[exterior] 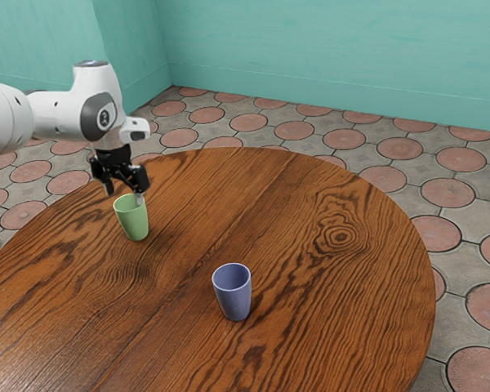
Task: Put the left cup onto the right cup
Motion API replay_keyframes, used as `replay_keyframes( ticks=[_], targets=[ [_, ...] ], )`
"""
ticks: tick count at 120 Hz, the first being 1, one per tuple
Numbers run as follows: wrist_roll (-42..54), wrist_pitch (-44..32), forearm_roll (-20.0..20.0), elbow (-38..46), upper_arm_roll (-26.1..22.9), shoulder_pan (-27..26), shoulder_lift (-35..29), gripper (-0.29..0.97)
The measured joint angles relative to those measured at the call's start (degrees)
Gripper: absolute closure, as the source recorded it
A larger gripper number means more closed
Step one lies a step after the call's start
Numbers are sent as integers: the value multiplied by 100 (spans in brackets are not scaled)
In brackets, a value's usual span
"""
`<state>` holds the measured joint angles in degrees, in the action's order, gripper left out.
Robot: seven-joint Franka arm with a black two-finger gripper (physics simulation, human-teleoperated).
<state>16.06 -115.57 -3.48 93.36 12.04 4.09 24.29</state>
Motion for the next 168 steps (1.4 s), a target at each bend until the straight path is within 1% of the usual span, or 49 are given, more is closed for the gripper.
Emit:
replay_keyframes(
  ticks=[27,43,82,86,93,111,124,143,156,168],
  targets=[
    [151,-446,-78,-506,-38,13,611,0],
    [219,-599,-95,-581,-56,13,839,0],
    [327,-724,-112,-516,-59,13,1025,1],
    [334,-717,-113,-505,-57,13,1023,4],
    [345,-702,-116,-457,-53,13,1021,12],
    [371,-683,-120,-415,-45,13,1021,45],
    [387,-679,-120,-413,-45,13,1021,61],
    [402,-673,-119,-413,-45,13,1016,72],
    [394,-658,-120,-408,-44,8,979,74],
    [370,-645,-109,-244,-44,-14,703,76]
  ],
)
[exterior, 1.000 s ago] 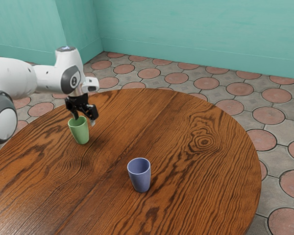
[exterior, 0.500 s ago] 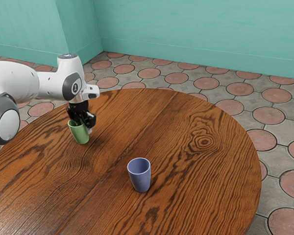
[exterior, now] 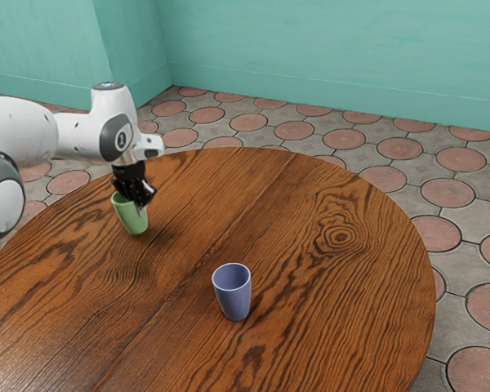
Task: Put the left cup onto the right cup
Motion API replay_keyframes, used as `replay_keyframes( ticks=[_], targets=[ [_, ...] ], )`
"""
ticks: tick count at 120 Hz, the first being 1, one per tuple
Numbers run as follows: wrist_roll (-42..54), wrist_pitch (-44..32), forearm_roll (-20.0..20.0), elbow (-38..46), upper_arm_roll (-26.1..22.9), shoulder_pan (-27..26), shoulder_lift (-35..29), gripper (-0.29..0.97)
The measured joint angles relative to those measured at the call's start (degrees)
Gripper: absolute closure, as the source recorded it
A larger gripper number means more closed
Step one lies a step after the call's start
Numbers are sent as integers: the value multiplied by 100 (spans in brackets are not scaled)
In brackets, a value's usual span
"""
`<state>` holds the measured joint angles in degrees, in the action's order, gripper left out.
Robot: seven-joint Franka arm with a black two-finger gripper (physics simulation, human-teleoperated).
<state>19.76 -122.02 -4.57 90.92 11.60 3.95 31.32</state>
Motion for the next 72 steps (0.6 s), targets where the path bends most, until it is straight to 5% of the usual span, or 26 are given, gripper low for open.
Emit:
replay_keyframes(
  ticks=[40,72],
  targets=[
    [-102,363,315,1544,-10,-763,-2098,78],
    [-162,853,812,2303,-877,-742,-3467,78]
  ],
)
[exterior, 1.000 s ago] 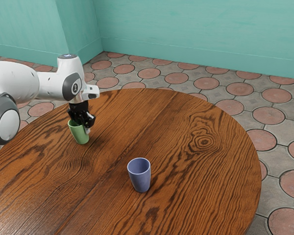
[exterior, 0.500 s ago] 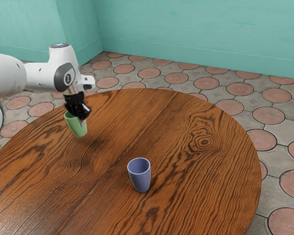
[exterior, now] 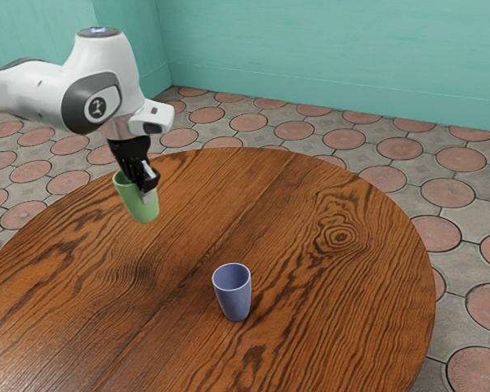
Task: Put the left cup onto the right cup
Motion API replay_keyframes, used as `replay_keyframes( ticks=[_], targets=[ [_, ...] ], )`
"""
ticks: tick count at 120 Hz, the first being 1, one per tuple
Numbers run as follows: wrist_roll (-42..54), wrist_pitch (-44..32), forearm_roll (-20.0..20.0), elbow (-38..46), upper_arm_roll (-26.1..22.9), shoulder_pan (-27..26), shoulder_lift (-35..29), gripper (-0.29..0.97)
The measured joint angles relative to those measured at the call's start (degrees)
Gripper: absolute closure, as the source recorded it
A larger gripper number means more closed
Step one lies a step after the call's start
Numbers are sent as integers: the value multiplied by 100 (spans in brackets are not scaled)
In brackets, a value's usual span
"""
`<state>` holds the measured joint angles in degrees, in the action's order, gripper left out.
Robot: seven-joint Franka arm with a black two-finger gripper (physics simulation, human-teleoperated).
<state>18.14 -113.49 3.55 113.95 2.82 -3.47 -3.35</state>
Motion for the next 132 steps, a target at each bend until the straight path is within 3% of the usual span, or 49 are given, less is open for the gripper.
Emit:
replay_keyframes(
  ticks=[22,40,64,132],
  targets=[
    [-147,334,78,217,-141,-764,-471,78],
    [-327,348,63,473,-362,-899,-540,78],
    [-653,-206,-177,737,-645,-1060,-573,78],
    [-1242,-1226,-427,638,-881,-1131,389,78]
  ],
)
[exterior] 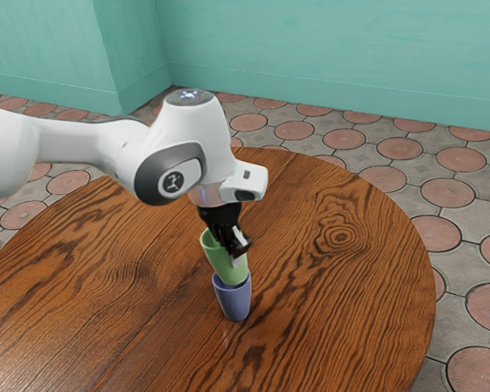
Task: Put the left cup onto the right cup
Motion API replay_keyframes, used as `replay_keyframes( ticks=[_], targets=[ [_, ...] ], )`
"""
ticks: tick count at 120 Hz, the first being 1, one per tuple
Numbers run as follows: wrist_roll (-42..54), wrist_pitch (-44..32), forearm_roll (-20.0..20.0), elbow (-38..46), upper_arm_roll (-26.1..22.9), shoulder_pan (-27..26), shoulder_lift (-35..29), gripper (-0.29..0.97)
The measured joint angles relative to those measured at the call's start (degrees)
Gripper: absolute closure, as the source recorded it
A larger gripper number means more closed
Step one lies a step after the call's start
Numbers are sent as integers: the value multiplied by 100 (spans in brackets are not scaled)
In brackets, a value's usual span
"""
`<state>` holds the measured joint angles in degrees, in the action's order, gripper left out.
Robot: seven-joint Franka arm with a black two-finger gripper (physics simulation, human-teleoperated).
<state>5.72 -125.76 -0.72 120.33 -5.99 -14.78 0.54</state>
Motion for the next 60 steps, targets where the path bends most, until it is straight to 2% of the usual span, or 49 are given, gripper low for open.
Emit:
replay_keyframes(
  ticks=[60],
  targets=[
    [-227,-121,44,18,117,146,170,78]
  ],
)
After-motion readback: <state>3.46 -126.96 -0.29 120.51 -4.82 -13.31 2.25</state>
